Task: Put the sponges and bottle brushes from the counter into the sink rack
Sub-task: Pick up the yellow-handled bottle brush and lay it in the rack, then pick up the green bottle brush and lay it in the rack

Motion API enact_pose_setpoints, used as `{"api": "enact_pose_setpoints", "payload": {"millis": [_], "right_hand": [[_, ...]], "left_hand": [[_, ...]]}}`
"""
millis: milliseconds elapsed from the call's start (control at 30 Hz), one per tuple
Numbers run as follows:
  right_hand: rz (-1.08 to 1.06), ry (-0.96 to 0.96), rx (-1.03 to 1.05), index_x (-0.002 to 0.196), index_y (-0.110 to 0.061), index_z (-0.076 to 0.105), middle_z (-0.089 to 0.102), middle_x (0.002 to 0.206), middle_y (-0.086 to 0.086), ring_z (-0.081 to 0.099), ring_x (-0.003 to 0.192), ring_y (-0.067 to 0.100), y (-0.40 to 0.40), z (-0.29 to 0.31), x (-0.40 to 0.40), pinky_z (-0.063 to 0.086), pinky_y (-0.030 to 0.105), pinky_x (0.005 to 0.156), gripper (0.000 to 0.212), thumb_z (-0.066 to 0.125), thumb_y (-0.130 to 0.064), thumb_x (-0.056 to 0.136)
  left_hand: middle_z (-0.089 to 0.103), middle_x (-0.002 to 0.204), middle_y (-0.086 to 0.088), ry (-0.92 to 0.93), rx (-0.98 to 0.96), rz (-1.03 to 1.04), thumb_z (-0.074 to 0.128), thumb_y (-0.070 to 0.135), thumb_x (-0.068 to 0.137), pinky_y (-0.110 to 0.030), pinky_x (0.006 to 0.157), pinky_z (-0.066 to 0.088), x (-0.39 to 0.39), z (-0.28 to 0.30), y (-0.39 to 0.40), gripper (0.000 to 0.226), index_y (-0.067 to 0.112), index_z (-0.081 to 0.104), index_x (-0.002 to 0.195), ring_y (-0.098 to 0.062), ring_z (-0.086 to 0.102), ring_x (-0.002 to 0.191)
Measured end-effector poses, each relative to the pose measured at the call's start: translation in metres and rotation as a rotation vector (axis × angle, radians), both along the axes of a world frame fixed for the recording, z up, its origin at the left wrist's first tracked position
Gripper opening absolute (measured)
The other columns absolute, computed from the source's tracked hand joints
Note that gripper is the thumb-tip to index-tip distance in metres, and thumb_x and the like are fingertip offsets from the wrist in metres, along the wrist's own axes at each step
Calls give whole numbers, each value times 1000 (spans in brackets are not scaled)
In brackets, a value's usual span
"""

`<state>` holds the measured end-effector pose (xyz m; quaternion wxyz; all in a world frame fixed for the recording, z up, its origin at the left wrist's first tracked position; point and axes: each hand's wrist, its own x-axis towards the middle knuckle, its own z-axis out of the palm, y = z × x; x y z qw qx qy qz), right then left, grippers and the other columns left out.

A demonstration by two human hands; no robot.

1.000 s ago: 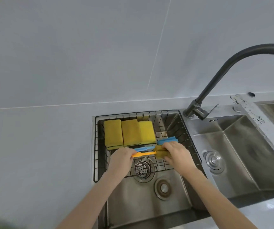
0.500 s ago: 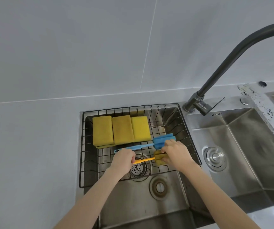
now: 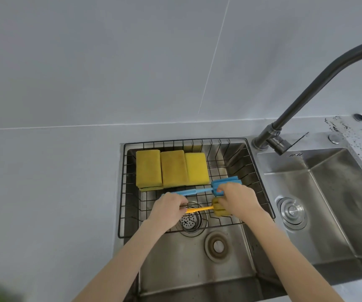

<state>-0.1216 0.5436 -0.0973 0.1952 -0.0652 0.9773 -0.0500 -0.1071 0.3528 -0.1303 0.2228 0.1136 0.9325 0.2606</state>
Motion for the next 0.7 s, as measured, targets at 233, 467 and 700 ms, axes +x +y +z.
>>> {"api": "enact_pose_setpoints", "payload": {"millis": [233,467,700], "right_hand": [[14,11,-318,129,-18,42,68,102,4,63,90,21,-88,4,26,53,35,75,37,49,-20,93],[327,155,-303,128,-9,45,57,126,12,52,116,32,-203,-9,76,48,42,91,48,60,-12,82],[408,2,-495,137,-15,31,44,139,4,38,128,21,-319,7,119,36,35,105,45,45,-24,95]], "left_hand": [[36,148,-7,94,-31,29,46,27,93,-40,110,35,35,18,-64,47,22,33,138,-22,33,134],[22,154,-7,165,-89,185,40,23,96,-38,117,22,81,21,-177,42,17,33,137,-22,19,142],[45,141,-6,269,-4,534,44,10,92,-31,108,30,128,38,-302,27,14,58,116,-22,39,131]]}}
